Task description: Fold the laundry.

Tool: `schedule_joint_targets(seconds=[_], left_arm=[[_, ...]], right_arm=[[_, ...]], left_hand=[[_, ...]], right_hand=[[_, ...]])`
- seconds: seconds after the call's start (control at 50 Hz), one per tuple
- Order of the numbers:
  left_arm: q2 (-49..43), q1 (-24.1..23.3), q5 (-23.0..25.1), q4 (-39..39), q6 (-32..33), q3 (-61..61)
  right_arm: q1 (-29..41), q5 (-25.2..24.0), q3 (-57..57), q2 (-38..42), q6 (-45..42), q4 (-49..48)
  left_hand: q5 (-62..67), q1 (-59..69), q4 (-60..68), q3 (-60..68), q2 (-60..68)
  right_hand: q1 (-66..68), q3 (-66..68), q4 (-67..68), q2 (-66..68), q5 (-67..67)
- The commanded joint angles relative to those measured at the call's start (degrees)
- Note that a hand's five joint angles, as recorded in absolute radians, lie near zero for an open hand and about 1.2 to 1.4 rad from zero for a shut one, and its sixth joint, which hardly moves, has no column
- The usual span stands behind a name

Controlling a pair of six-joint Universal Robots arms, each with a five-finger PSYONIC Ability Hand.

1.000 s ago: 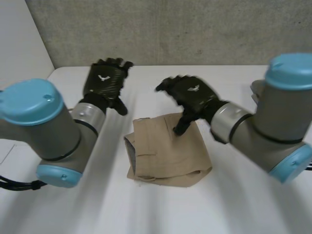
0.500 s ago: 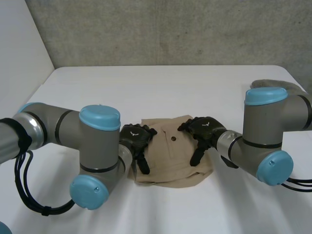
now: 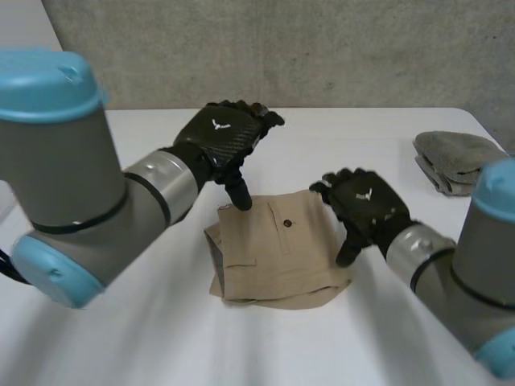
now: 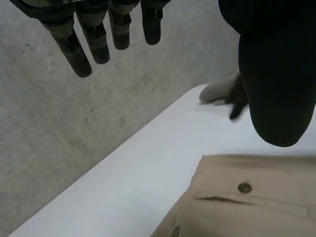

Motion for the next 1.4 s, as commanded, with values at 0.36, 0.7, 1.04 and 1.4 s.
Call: schedule_joint_targets(seconds=[0.36,0.7,1.04,1.4], left_arm=[[2.3,4.1,7.6,-4.7,-7.6,0.2],[2.3,3.9,7.6,-4.7,-7.8,-0.4],[2.3,4.0,7.6,-4.7,-7.9,-0.9],[2.0,4.5,7.6,-4.6,-8.3,-0.9]], right_arm=[[5.1,-0.7,8.8,9.8,-3.5,-15.6],[5.4,-0.8,4.2,13.9,-5.2,-20.8],[5.0,-0.5,-3.5,17.4,-5.2,-20.0],[-5.9,-11.5,-6.5,15.9,-7.2,-7.2]], left_hand=[[-1.4,2.0,-0.1,-0.5,1.4],[-1.4,2.0,-0.1,-0.5,1.4],[-1.2,2.1,0.1,-0.3,1.6],[-0.7,2.6,0.6,0.2,2.1]], right_hand=[[1.4,-0.5,-3.4,-2.6,-3.9],[37.0,35.1,32.2,33.0,31.7],[71.4,69.5,66.6,67.4,66.1],[71.4,69.5,66.6,67.4,66.1]])
